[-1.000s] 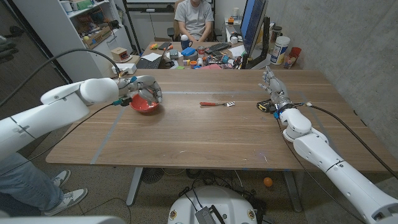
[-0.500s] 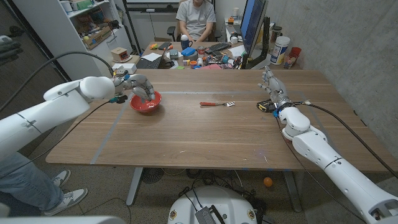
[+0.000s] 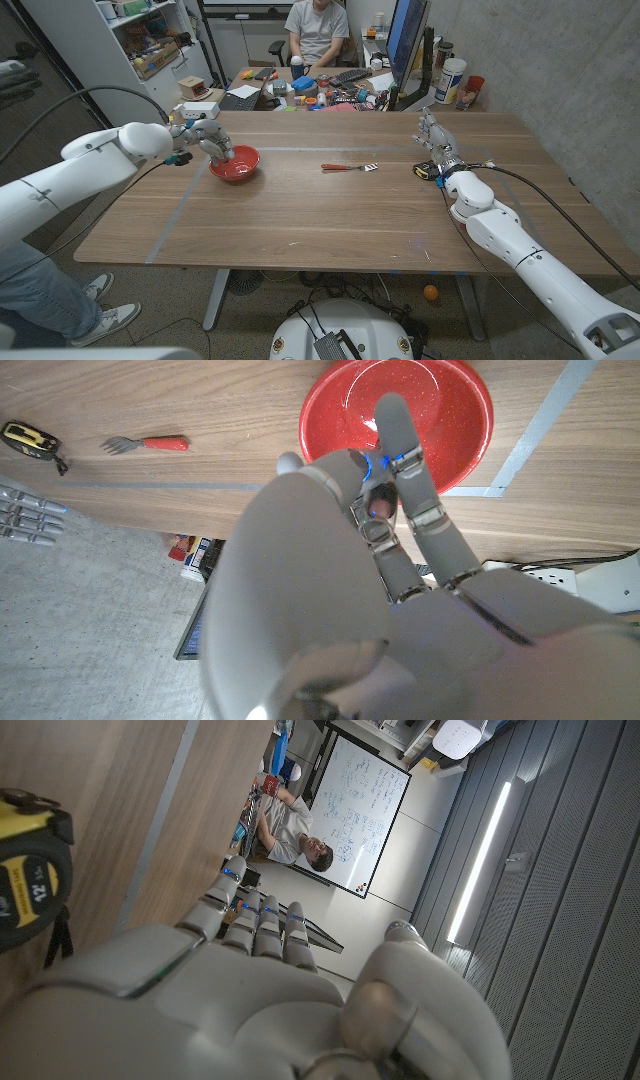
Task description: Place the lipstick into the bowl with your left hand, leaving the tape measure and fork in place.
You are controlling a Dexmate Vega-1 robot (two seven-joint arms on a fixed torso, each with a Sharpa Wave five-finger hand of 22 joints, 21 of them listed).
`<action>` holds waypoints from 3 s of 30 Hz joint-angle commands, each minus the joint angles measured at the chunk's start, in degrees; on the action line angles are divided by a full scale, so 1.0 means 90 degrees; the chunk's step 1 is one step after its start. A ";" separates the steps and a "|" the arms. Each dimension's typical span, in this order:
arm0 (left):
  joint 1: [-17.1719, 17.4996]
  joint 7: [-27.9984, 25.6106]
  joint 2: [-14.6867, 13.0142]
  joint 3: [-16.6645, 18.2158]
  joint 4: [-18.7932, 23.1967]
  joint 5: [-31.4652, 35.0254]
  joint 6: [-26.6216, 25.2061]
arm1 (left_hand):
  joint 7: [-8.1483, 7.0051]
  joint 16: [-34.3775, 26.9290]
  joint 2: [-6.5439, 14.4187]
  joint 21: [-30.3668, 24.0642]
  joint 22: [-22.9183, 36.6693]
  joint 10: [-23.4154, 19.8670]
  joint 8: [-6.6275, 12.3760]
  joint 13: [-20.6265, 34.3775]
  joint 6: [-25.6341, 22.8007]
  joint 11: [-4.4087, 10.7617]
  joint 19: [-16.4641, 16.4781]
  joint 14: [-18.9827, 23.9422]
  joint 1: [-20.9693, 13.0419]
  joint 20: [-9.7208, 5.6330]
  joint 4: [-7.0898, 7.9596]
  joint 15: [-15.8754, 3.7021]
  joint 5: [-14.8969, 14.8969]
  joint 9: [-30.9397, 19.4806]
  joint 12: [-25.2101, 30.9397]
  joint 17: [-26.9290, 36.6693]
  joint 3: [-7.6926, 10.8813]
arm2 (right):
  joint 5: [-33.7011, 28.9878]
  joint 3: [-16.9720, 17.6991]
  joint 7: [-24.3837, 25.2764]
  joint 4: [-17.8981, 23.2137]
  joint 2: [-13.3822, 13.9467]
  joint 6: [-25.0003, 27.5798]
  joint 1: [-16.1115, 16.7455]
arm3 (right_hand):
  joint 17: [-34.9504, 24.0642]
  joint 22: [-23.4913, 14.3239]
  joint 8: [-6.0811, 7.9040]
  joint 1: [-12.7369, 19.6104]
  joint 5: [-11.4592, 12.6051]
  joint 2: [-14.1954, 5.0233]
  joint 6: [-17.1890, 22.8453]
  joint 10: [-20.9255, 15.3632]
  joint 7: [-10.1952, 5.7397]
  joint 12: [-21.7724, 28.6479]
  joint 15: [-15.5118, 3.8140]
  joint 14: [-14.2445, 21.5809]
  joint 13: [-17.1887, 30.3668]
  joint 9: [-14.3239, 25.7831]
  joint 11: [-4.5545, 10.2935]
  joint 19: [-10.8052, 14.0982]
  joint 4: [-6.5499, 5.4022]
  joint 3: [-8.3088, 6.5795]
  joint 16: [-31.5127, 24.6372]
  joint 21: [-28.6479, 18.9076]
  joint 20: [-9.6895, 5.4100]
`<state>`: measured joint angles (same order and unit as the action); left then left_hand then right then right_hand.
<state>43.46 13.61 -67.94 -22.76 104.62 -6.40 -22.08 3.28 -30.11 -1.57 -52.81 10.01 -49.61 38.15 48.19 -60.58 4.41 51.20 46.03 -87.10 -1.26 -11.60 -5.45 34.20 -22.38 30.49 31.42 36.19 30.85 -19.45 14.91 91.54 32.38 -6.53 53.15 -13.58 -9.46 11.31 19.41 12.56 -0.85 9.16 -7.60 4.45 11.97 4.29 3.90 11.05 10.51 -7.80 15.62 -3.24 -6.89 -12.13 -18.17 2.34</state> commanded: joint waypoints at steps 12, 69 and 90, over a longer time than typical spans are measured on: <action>-0.1464 0.0564 0.1111 -0.1327 -0.1386 0.1283 0.0642 | 0.0036 0.0025 0.0062 -0.0097 0.0017 -0.0203 0.0043 0.0061 0.0096 0.0136 -0.0242 0.1002 -0.0016 -0.0175 0.0169 -0.0281 0.0004 0.0008 -0.0082 0.0065 0.0116 | 0.0010 -0.0056 0.0002 -0.0361 -0.0104 -0.0011 -0.0218 | 0.0015 -0.0029 0.0013 -0.0040 0.0059 -0.0002 0.0085 -0.0047 0.0013 -0.0005 -0.0002 0.0052 0.0019 0.0025 0.0000 0.0058 0.0005 0.0011 -0.0028 0.0042 -0.0002; 0.1450 -0.1204 0.1594 0.1390 -0.0887 -0.2104 0.4745 | -0.0188 0.1858 0.1141 0.1087 0.0025 0.2490 -0.2373 -0.1509 0.3170 -0.0518 -0.3491 -0.2004 0.4102 0.1450 0.1334 0.1085 -0.1498 0.0844 -0.1839 -0.1173 -0.1447 | -0.0699 -0.0166 0.0635 0.0554 -0.0057 -0.0430 0.0331 | 0.0038 -0.0034 0.0018 -0.0046 0.0073 -0.0050 0.0162 -0.0111 -0.0029 -0.0005 -0.0024 0.0106 0.0021 0.0026 0.0016 0.0150 0.0025 0.0030 -0.0037 0.0176 -0.0008; 0.2506 -0.0263 0.2663 0.2196 -0.1349 -0.4222 0.5968 | -0.0092 0.2173 0.0755 0.1826 0.0020 0.3390 -0.2982 -0.1998 0.4084 -0.0806 -0.4408 -0.3188 0.5462 0.1507 0.1673 0.1288 -0.1942 0.1045 -0.2156 -0.1488 -0.1931 | -0.2458 -0.0145 0.1541 0.1849 -0.0343 -0.0809 0.1072 | 0.0064 -0.0044 0.0080 -0.0030 0.0080 -0.0080 0.0430 -0.0366 -0.0131 0.0061 -0.0128 0.0158 0.0025 0.0029 0.0075 0.0078 0.0058 0.0036 -0.0034 0.0324 -0.0032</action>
<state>63.07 7.86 -46.50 -5.38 94.23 -37.95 29.74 2.46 -10.58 5.29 -36.65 10.01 -19.14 11.41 30.25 -24.14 -2.70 12.24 17.71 -38.47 12.09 3.33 6.02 16.92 -13.03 11.19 18.07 19.01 13.56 -21.16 26.51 104.03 30.67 -13.61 60.39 -13.04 -9.75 11.75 19.11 12.98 -1.15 12.40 -10.34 3.17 12.42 3.46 5.34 11.05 10.51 -7.07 16.42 -3.01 -6.65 -12.35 -15.46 1.92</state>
